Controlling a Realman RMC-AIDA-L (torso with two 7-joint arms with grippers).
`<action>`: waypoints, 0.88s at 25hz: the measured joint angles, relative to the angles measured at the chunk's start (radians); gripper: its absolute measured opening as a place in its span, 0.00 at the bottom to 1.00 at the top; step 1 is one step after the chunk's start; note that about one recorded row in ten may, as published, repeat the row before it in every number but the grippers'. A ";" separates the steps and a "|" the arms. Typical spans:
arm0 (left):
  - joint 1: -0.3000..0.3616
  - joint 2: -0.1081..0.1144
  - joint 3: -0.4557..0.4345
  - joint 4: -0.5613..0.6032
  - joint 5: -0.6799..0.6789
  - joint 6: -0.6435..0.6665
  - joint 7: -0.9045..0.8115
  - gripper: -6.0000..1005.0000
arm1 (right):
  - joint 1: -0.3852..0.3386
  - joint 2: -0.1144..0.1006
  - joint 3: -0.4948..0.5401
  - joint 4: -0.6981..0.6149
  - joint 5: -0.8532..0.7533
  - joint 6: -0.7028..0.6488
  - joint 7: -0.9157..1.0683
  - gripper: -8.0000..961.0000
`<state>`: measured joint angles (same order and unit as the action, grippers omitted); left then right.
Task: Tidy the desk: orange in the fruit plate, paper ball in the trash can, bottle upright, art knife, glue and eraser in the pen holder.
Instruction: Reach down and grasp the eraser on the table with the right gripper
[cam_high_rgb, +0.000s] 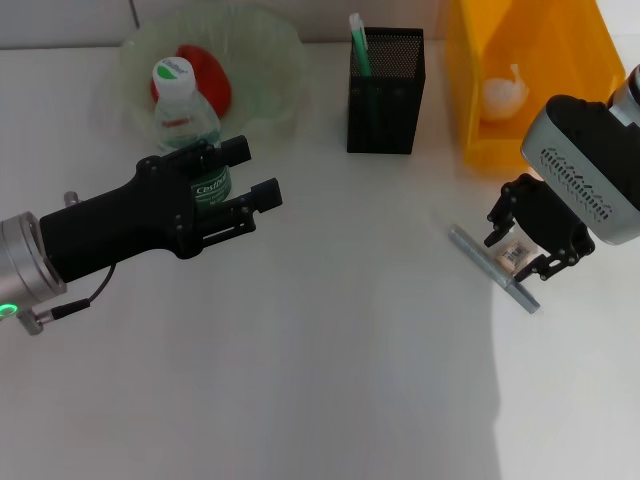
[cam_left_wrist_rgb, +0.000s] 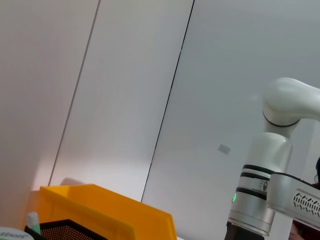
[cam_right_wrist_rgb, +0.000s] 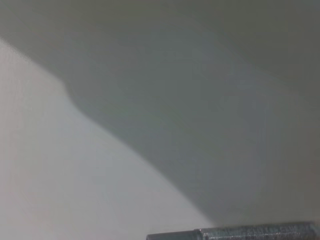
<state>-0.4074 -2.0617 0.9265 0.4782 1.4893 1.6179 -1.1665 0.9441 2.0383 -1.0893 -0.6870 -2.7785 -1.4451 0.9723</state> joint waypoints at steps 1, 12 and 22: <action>0.000 0.000 0.000 0.000 0.000 0.000 0.000 0.74 | 0.000 0.000 0.000 0.000 0.000 0.000 0.000 0.59; 0.001 0.000 -0.002 0.000 0.000 0.000 0.003 0.74 | 0.000 -0.001 0.000 0.018 -0.011 0.026 0.006 0.49; -0.001 0.000 -0.005 0.000 0.000 -0.001 0.006 0.74 | -0.001 -0.003 0.006 0.021 -0.012 0.026 0.006 0.35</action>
<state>-0.4080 -2.0616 0.9217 0.4786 1.4895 1.6171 -1.1601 0.9428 2.0351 -1.0833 -0.6659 -2.7904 -1.4188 0.9781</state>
